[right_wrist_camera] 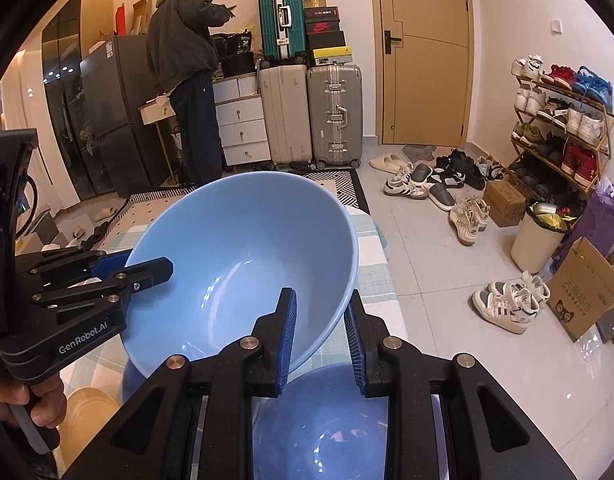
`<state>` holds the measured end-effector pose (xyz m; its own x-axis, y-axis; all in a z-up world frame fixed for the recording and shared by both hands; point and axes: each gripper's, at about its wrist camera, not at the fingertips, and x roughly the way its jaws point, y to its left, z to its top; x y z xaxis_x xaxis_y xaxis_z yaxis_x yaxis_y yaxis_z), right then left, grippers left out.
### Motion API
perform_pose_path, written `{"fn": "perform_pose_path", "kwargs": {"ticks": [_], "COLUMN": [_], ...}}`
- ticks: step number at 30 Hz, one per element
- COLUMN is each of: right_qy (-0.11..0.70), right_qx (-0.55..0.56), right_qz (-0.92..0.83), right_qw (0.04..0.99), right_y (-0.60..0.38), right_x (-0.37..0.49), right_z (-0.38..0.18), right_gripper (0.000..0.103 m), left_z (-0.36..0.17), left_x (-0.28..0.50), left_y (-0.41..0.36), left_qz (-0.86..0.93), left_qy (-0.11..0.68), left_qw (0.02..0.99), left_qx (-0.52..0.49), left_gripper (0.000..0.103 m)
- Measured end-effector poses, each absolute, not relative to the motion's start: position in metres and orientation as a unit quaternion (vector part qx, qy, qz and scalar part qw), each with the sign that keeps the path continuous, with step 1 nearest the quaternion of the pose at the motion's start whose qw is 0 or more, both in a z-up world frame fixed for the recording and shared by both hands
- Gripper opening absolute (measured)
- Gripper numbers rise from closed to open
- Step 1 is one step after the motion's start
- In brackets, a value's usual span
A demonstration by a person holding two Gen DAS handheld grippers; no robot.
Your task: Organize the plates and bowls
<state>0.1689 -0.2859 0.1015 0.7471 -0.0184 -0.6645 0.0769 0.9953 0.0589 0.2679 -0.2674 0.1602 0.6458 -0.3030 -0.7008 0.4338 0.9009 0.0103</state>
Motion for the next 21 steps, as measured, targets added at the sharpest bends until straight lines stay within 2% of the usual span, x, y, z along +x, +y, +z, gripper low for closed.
{"fn": "perform_pose_path", "kwargs": {"ticks": [13,21], "right_qy": [0.353,0.369], "right_qx": [0.032,0.029], "right_qz": [-0.010,0.001], "right_qw": [0.935,0.929], "right_y": [-0.230,-0.204], "right_x": [0.124,0.113], "right_z": [0.105,0.085], "right_gripper": [0.025,0.025], "left_z": [0.178,0.162], "left_x": [0.190,0.166], "left_y": [-0.222,-0.200], "left_qz": [-0.186,-0.174], "left_qy": [0.359,0.369], "left_qw": [0.911,0.909], "left_qx": [0.087,0.083], "left_gripper": [0.018,0.018]}}
